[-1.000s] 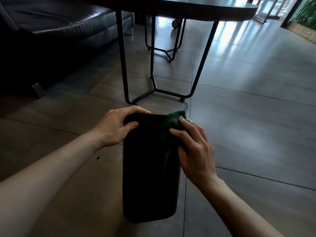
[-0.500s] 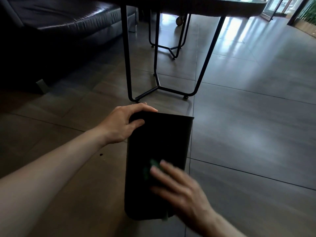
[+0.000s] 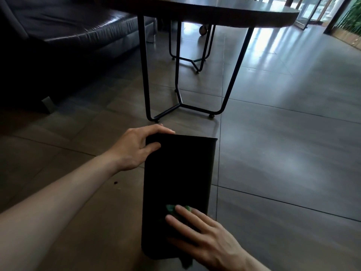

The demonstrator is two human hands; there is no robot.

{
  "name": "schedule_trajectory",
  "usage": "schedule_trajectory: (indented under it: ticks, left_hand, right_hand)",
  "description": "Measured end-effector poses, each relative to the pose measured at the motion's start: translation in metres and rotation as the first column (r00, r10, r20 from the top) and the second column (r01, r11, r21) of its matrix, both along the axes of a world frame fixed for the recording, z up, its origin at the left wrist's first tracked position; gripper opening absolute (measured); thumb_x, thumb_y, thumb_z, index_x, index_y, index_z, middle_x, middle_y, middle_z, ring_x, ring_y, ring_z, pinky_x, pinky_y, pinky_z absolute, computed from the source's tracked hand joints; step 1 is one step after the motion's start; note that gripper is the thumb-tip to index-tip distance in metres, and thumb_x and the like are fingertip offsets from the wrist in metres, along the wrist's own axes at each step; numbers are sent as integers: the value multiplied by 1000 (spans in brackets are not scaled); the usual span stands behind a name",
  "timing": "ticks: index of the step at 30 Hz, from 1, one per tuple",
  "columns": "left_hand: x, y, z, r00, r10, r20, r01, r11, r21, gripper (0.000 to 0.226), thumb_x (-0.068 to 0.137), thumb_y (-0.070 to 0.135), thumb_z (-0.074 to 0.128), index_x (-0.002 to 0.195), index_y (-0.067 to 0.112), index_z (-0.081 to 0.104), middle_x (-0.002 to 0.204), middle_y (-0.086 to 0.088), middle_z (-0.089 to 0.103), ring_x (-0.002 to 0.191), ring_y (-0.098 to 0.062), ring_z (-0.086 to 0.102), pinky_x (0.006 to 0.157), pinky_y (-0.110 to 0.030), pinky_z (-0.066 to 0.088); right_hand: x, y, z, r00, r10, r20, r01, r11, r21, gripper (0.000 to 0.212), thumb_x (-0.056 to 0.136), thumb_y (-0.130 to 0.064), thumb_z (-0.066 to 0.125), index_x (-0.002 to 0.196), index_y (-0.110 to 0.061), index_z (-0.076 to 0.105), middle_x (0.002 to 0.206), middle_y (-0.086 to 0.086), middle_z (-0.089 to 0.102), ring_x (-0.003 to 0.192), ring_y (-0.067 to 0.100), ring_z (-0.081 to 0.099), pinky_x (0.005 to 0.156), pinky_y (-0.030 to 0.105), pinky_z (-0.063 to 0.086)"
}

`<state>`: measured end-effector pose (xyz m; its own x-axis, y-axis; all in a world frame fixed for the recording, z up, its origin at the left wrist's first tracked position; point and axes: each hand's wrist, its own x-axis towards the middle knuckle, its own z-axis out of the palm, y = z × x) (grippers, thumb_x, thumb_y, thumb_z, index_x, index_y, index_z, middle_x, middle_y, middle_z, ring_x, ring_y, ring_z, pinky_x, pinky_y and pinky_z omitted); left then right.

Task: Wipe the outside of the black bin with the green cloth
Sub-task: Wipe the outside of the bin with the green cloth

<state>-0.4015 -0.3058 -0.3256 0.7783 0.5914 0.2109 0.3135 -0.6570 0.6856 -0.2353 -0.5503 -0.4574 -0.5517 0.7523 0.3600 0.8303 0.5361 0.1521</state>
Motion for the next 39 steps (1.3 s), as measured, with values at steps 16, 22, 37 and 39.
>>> schedule_trajectory:
  ticks: [16,22,37,39]
  left_hand:
    - [-1,-21,-6,993,-63,-101,91,946,310,64,91,34,66,148,43,38,153,27,39,145,6,29,118,-37,37]
    - [6,-35,-9,977,-56,-207,151,864,480,95,80,61,66,157,34,17,163,17,21,153,-3,12,122,-38,30]
    - [-1,-29,-7,976,4,-219,108,861,497,106,72,70,68,157,37,14,162,19,20,150,-6,22,119,-35,35]
    - [-7,-25,-9,978,20,-206,84,871,484,107,70,70,70,156,39,15,160,21,22,148,-5,26,116,-33,38]
  right_hand:
    - [4,15,30,937,-221,-269,254,963,93,26,98,-23,66,122,-27,74,150,8,55,142,33,48,102,44,54]
    - [10,-11,28,943,-246,-225,262,964,41,19,97,-35,66,114,-35,74,145,2,60,137,28,54,95,38,58]
    - [17,6,25,858,-362,-366,387,922,-4,11,99,-25,63,104,-23,73,139,11,63,128,34,60,90,43,60]
    - [14,-10,16,887,-340,-311,340,939,-57,2,98,-28,67,100,-28,68,135,4,64,123,27,62,84,37,60]
